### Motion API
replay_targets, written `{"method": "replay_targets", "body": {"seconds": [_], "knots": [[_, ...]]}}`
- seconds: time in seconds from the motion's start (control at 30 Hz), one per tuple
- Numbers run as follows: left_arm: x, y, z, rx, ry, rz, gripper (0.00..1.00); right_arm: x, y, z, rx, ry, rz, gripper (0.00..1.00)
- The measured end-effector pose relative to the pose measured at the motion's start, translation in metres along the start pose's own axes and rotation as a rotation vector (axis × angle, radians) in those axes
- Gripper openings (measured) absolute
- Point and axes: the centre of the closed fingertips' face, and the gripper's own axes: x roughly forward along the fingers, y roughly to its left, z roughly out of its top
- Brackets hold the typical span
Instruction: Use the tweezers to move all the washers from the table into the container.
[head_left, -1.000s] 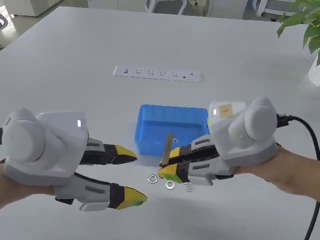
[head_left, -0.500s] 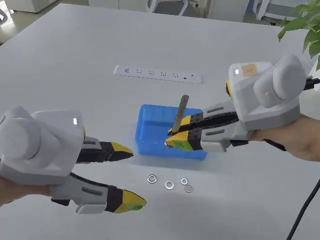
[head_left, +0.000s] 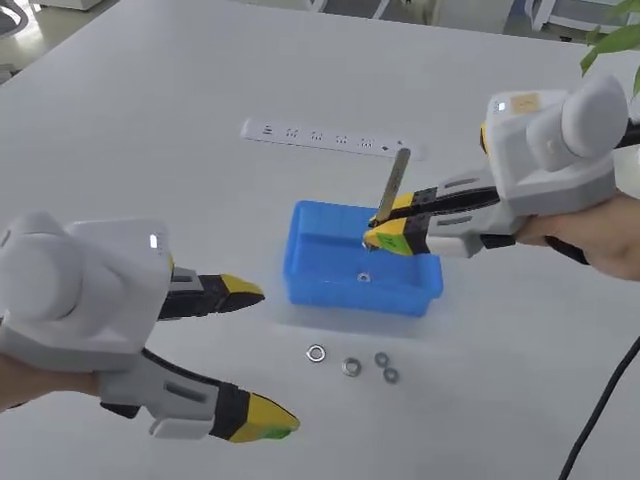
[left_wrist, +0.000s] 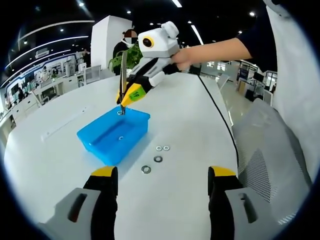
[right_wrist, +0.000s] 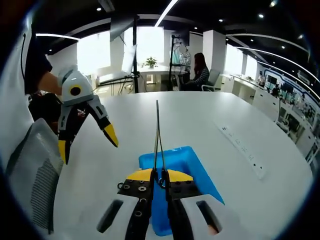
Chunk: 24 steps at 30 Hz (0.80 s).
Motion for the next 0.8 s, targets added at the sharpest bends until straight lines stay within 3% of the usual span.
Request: {"method": "replay_targets", "body": {"seconds": [0.1, 0.37, 0.63, 0.8], "knots": [[0.000, 0.000, -0.002, -0.008, 0.005, 0.007, 0.81, 0.008, -0.012, -0.013, 0.014, 0.021, -0.020, 0.09], [-0.009, 0.007, -0.007, -0.025, 0.016, 0.041, 0.81, 0.027, -0.022, -0.036, 0.000, 0.056, -0.019, 0.09], [-0.014, 0.011, -0.013, -0.050, 0.022, 0.067, 0.80, 0.036, -0.023, -0.043, -0.001, 0.055, -0.025, 0.10], [-0.011, 0.007, -0.012, -0.057, 0.023, 0.066, 0.80, 0.039, -0.020, -0.045, -0.004, 0.065, -0.013, 0.10]]}}
